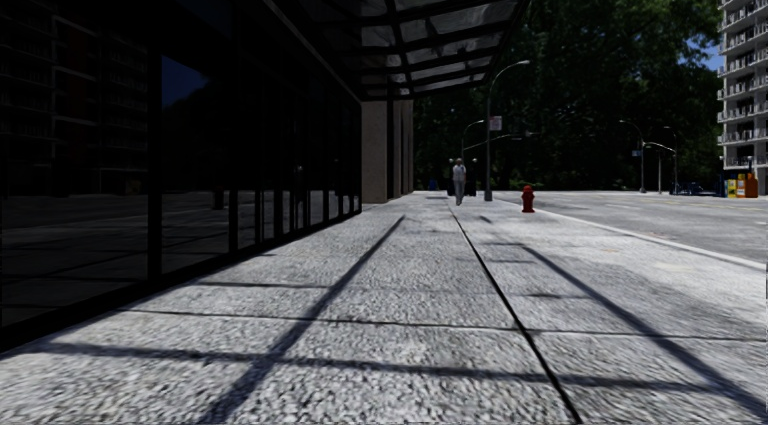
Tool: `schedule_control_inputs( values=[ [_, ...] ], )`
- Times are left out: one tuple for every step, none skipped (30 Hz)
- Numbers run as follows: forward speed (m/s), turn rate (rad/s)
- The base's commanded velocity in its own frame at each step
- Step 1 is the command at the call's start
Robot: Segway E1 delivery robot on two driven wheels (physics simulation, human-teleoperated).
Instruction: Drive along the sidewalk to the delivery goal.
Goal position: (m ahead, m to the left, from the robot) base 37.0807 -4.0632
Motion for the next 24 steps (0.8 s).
schedule_control_inputs(
  values=[
    [2.0,0.2],
    [2.0,0.07],
    [2.0,0.0],
    [2.0,0.0],
    [2.0,0.0],
    [2.0,0.0],
    [2.0,0.0],
    [2.0,0.0],
    [2.0,0.0],
    [2.0,0.0],
    [2.0,0.0],
    [2.0,0.0],
    [2.0,0.0],
    [2.0,0.0],
    [2.0,0.0],
    [2.0,0.0],
    [2.0,0.0],
    [2.0,0.0],
    [2.0,0.0],
    [2.0,0.0],
    [2.0,0.0],
    [2.0,0.0],
    [2.0,0.0],
    [2.0,0.0]
  ],
)
